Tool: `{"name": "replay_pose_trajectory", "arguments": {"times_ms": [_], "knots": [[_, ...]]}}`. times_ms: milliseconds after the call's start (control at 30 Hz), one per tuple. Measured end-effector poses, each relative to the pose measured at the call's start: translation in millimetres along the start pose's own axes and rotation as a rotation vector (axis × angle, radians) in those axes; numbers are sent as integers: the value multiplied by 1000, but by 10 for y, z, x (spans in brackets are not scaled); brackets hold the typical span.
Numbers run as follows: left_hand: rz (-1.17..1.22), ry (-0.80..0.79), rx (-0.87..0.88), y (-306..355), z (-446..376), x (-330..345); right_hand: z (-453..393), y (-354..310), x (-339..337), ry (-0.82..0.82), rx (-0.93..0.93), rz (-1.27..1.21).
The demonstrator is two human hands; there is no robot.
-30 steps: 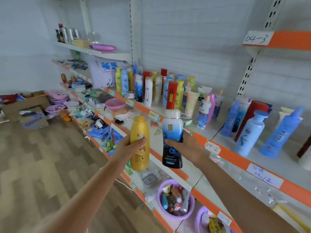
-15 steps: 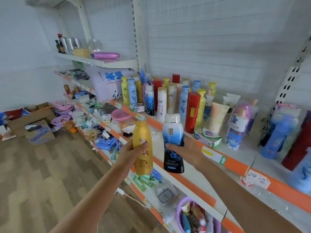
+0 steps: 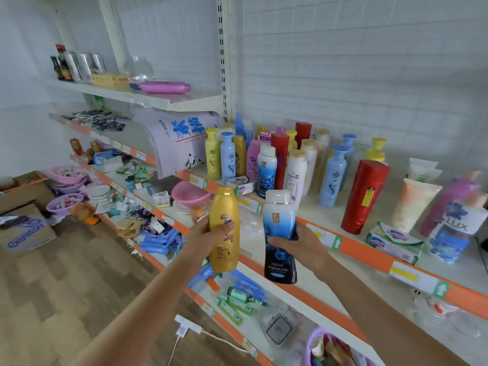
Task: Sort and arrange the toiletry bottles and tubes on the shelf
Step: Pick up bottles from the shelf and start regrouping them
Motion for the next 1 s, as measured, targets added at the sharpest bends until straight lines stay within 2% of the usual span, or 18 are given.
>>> {"name": "replay_pose_trajectory", "arguments": {"times_ms": [233,633,833,1000], "knots": [[29,-53,-21,-83,-595,-248,-691,-145,357,17,5,46],[6,-58,27,192,-1803,-663,-1794,-500,670,27,-96,-8],[-4,-114,6,119,-2268,-885,-2148,-598,904,103,-84,31],[3,-230,-3,124,-2677,-1135,-2356,-628,1175,214,-33,-4]]}}
Point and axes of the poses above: each hand's wrist, its own z-axis away from the middle knuckle, its own x-axis out of the palm, y = z × x, the point moved 1 cm from there along -z, towards the middle knuckle, and after that the axes turned 7 degrees about -z, right-handed, at the moved point
